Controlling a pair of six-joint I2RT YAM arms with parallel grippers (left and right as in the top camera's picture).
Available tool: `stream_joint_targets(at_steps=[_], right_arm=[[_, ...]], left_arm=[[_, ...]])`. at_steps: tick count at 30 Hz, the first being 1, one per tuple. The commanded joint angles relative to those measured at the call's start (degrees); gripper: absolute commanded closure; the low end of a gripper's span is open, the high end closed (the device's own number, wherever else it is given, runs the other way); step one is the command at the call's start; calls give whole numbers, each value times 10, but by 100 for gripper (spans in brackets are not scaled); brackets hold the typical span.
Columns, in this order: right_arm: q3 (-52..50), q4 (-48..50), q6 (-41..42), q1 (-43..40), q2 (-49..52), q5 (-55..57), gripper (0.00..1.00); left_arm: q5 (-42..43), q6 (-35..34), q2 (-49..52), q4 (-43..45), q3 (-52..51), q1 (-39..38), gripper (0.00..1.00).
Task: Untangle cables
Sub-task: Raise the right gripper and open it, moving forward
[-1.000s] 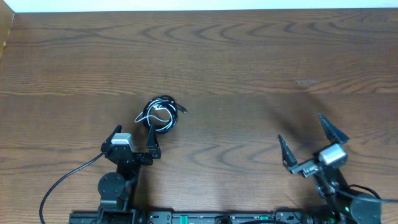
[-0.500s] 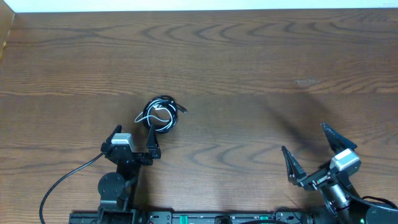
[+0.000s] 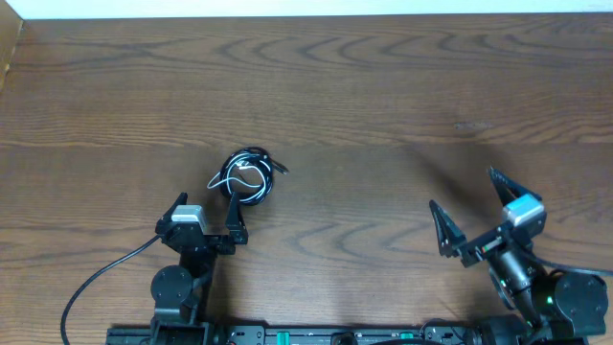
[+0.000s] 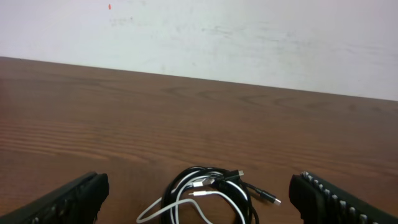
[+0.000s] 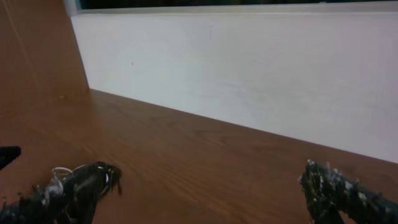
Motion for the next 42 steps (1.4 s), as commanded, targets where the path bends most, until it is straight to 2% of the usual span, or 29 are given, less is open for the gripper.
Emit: stream_joint_targets(at_steps=[1,10,25,33,37,42], right_arm=[[9,38,7,-4,31,2,1],[9,129,-17,-4,76,2,1],[9,93,-12,-4,93,-11,1],[42,92,14,-5,175,-44,1],[107,43,14,-5,237,-67,1],[212,-77,13,-4,334,-69,1]], left_arm=[[14,5,0,-19,-10,2,2],[14,5,0,-19,-10,2,2],[14,5,0,-19,-10,2,2],[14,5,0,-19,-10,2,2],[14,5,0,-19,-10,2,2],[14,5,0,-19,-10,2,2]])
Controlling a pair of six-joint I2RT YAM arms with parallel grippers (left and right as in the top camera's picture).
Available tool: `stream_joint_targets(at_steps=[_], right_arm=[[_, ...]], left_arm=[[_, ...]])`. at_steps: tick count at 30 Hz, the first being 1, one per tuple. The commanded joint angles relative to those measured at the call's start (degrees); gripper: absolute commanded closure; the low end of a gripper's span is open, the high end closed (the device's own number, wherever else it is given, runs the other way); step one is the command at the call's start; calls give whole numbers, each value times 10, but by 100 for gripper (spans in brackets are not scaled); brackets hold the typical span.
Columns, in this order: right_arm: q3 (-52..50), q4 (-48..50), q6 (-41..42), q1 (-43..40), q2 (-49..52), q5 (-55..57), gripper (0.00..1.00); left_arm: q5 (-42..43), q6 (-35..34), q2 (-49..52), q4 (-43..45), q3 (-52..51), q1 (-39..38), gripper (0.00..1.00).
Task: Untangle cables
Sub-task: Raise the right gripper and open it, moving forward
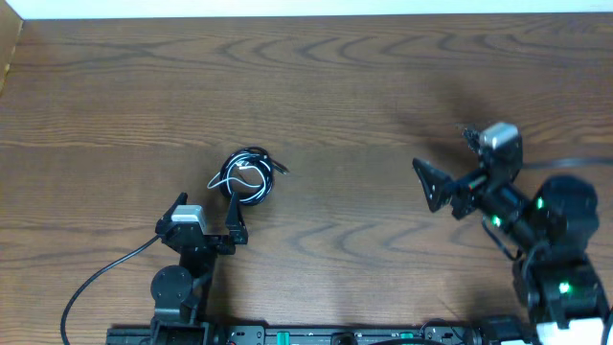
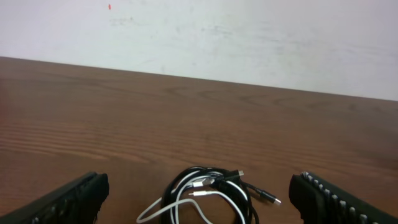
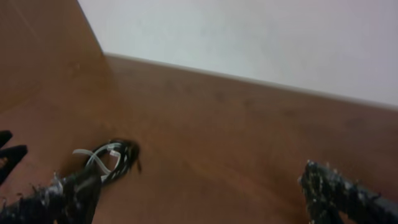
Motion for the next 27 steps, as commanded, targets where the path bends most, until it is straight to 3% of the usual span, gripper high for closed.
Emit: stream_joint_targets(at_steps=[1,9,23,27], right_arm=[[67,-56,5,-3,58,-14,1],[91,-97,6,-3,135,-14,1],[91,-94,6,-3,145,-46,1],[91,-90,43,-3,145,-48,11]], left_arm=[[14,5,0,-19,-10,2,2],[14,5,0,-19,-10,2,2],[14,5,0,-19,-10,2,2],[14,5,0,-19,-10,2,2]])
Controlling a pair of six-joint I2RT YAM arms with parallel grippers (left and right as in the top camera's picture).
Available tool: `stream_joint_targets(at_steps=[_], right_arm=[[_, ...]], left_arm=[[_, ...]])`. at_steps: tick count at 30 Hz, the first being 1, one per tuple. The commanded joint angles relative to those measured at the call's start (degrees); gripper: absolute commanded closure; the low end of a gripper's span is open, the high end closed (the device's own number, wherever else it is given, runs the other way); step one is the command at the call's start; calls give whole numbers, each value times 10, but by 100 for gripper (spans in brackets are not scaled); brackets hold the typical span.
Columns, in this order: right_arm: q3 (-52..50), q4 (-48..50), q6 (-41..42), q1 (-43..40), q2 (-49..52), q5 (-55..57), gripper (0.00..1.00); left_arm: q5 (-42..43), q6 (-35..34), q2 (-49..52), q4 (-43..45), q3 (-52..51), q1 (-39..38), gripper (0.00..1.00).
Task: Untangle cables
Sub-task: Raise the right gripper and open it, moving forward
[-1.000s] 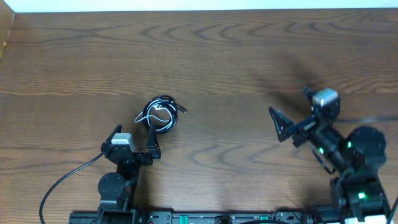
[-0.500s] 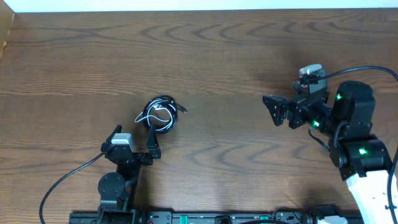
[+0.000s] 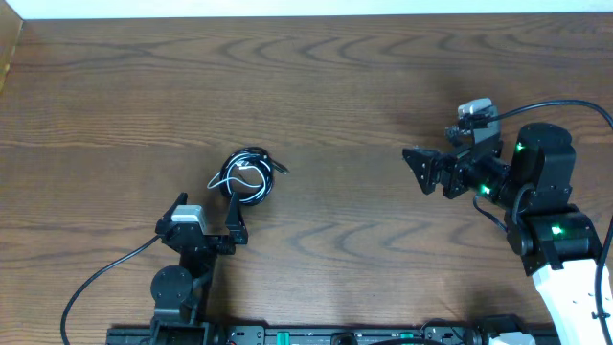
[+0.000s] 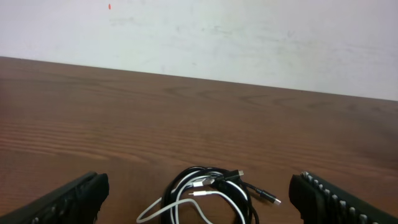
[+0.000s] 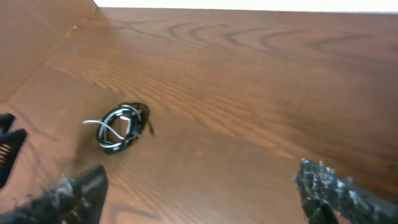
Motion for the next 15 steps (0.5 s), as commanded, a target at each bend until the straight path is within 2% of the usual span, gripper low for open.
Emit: stream_joint_targets(at_steps=[1,6,11,15], right_arm=[[13,12,47,-2,-1,-23,11],[70,14,68,-2,11,-39,12],[172,-90,78,-1,67,-43,12],[188,-142,62,-1,97,-43,10]], left_arm=[[14,5,0,-19,-10,2,2],[14,5,0,-19,-10,2,2],[14,5,0,-19,-10,2,2],[14,5,0,-19,-10,2,2]])
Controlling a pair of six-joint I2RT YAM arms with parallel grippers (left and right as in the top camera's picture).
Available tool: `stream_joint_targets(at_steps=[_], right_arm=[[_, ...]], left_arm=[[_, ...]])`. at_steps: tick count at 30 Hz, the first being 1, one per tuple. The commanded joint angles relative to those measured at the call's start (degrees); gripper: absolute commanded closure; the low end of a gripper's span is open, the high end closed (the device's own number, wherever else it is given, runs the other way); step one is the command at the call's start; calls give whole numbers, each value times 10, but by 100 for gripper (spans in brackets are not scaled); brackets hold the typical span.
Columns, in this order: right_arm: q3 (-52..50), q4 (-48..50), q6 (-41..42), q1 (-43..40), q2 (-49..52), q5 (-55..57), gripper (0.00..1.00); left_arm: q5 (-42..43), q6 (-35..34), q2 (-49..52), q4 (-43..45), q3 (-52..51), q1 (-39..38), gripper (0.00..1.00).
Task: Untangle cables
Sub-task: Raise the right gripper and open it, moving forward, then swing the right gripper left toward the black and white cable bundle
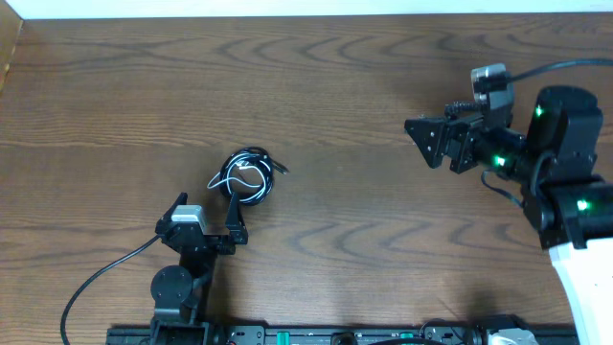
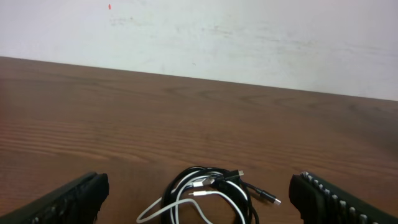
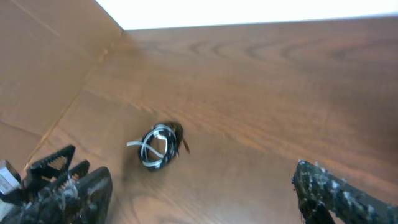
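A tangled bundle of black and white cables (image 1: 247, 177) lies coiled on the wooden table, left of the middle. It also shows in the left wrist view as the cable bundle (image 2: 214, 196) and, far off, in the right wrist view as the cable bundle (image 3: 159, 145). My left gripper (image 1: 204, 206) rests open just in front of the bundle, its fingers either side and nothing between them. My right gripper (image 1: 445, 134) hangs open well above the table's right half, pointing left toward the bundle, far from it.
The wooden table (image 1: 364, 77) runs to a pale wall at the back. A black power lead (image 1: 101, 278) trails from the left arm's base at the front left. A wooden side panel (image 3: 43, 81) borders the table's left end.
My right gripper has risen and shifted a little back and right; its camera sees the cable bundle from higher and farther. The left gripper and the cables have not moved.
My right arm began folded low at the front right, gripper open. It then stood raised and turned toward the left, then nearer the middle right, and now higher still. The left gripper stayed open by the untouched cable bundle throughout.
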Motion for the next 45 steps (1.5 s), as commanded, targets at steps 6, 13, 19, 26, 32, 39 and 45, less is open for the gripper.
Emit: stream_joint_targets(at_steps=[6,13,19,26,32,39,45], right_arm=[[9,-87,-16,-1,52,-8,3],[8,-115,-35,-1,61,-2,1],[3,-116,-35,-1,62,12,1],[2,-116,-35,-1,74,14,1],[2,-130,-35,-1,104,42,1],[2,-151,-35,-1,125,55,1],[2,-148,-35,-1,124,55,1]], left_arm=[[14,5,0,-19,-10,2,2],[14,5,0,-19,-10,2,2],[14,5,0,-19,-10,2,2],[14,5,0,-19,-10,2,2],[14,5,0,-19,-10,2,2],[14,5,0,-19,-10,2,2],[14,5,0,-19,-10,2,2]])
